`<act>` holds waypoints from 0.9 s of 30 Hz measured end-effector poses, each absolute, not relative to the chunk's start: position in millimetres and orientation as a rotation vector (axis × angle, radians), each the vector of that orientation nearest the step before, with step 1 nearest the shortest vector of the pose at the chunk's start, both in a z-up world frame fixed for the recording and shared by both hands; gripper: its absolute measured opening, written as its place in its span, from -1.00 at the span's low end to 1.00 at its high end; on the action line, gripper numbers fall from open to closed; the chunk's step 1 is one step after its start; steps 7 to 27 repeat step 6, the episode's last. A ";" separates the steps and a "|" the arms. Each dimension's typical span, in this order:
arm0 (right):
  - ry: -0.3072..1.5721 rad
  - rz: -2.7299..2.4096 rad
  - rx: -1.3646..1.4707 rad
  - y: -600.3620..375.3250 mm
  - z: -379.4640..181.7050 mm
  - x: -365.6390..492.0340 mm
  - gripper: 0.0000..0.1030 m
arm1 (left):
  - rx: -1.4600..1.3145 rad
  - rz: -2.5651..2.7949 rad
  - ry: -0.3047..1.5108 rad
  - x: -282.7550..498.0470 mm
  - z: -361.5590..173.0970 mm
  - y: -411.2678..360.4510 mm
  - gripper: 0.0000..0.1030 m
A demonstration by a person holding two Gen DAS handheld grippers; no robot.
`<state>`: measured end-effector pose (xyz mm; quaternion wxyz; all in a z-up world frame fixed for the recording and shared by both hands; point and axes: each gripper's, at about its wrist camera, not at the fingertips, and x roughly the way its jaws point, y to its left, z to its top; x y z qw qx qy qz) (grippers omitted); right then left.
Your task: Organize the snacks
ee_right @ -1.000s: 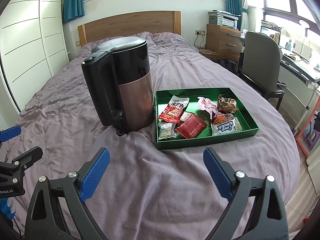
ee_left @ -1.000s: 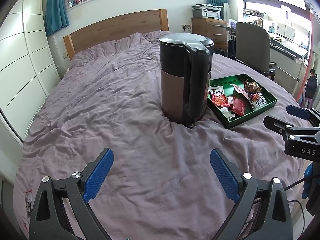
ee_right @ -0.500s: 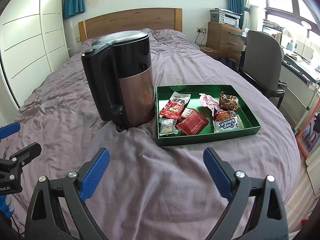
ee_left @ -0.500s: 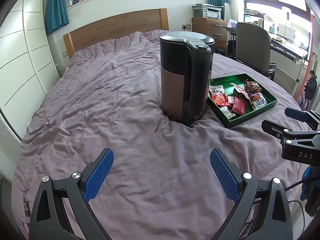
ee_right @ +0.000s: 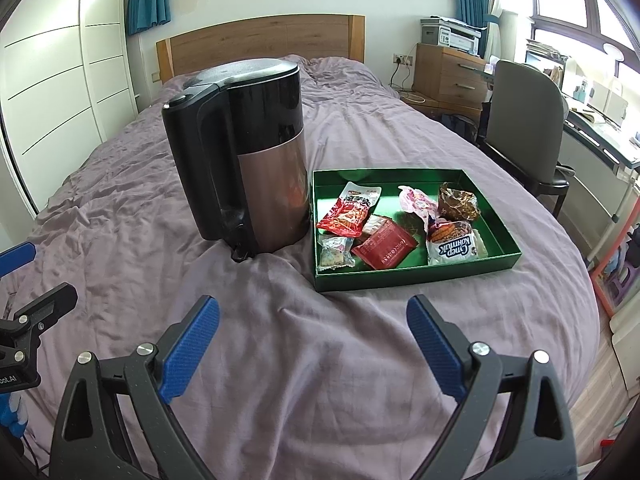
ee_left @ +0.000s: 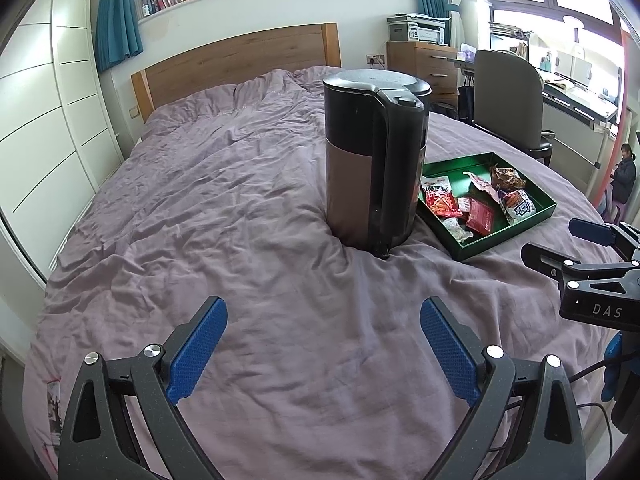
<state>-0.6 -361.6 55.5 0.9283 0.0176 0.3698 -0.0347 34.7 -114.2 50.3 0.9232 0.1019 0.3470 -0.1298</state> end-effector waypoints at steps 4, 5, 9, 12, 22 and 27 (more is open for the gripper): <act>0.759 -0.070 0.037 -361.9 54.9 -0.6 1.00 | 0.214 -0.254 0.703 34.1 51.7 -113.5 0.85; 0.760 -0.069 0.036 -361.9 54.1 -0.4 1.00 | 0.214 -0.254 0.701 34.4 52.1 -113.2 0.85; 0.761 -0.068 0.036 -361.9 53.4 -0.2 1.00 | 0.213 -0.253 0.700 34.5 52.5 -112.9 0.85; 0.761 -0.068 0.036 -361.9 53.4 -0.2 1.00 | 0.213 -0.253 0.700 34.5 52.5 -112.9 0.85; 0.761 -0.068 0.036 -361.9 53.4 -0.2 1.00 | 0.213 -0.253 0.700 34.5 52.5 -112.9 0.85; 0.761 -0.068 0.036 -361.9 53.4 -0.2 1.00 | 0.213 -0.253 0.700 34.5 52.5 -112.9 0.85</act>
